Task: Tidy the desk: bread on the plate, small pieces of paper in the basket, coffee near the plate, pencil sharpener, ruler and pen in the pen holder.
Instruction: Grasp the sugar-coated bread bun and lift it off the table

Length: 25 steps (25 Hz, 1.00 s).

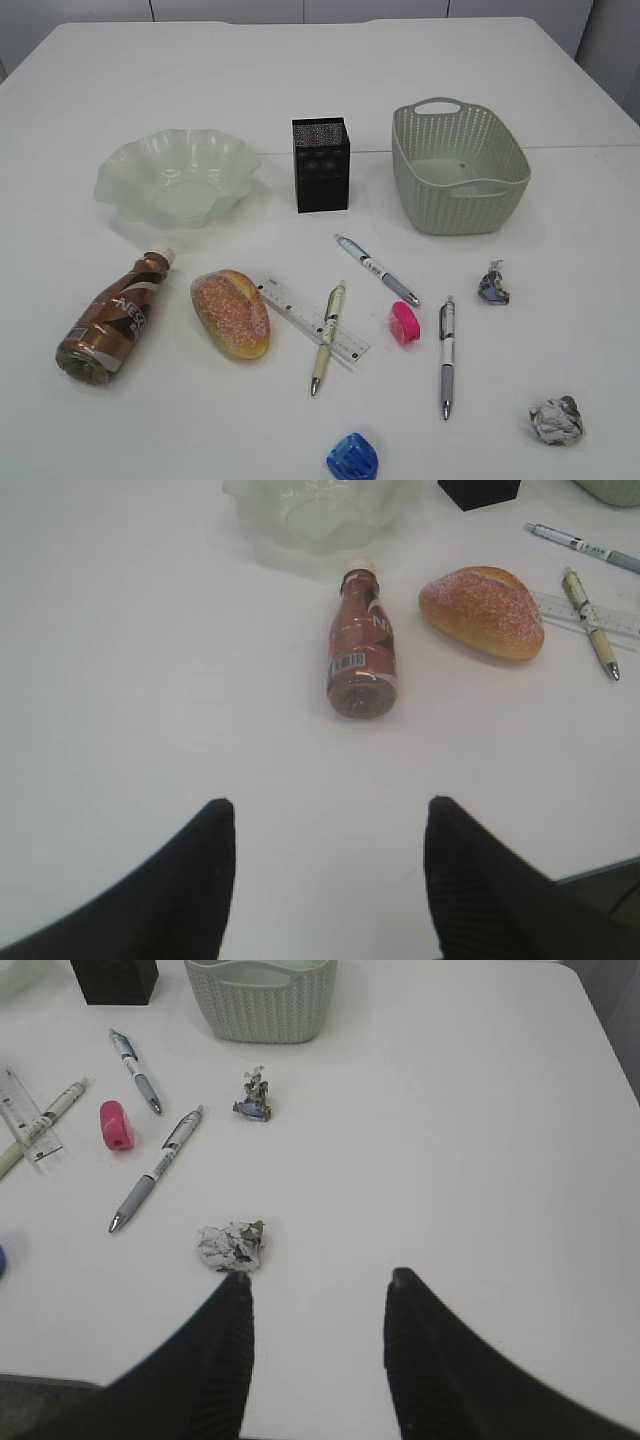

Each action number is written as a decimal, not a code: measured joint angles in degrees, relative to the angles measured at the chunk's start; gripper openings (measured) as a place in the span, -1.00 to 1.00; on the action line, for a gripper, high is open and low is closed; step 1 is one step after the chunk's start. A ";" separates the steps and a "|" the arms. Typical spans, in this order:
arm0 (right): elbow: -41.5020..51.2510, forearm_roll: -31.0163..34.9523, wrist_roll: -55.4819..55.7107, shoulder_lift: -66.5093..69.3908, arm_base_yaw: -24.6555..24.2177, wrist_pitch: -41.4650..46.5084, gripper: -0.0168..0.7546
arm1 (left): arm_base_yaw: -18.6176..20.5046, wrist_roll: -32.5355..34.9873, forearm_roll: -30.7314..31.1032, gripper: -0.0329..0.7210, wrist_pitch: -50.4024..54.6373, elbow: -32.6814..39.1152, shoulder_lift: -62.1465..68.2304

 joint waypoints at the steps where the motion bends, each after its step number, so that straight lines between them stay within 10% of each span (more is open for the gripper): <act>1: 0.00 0.00 0.00 0.00 0.00 0.00 -0.05 | 0.00 0.00 0.00 0.24 0.00 0.00 0.00; 25: 0.00 0.00 0.00 0.00 0.00 0.00 -0.05 | 0.00 0.00 -0.26 0.24 0.00 0.00 0.00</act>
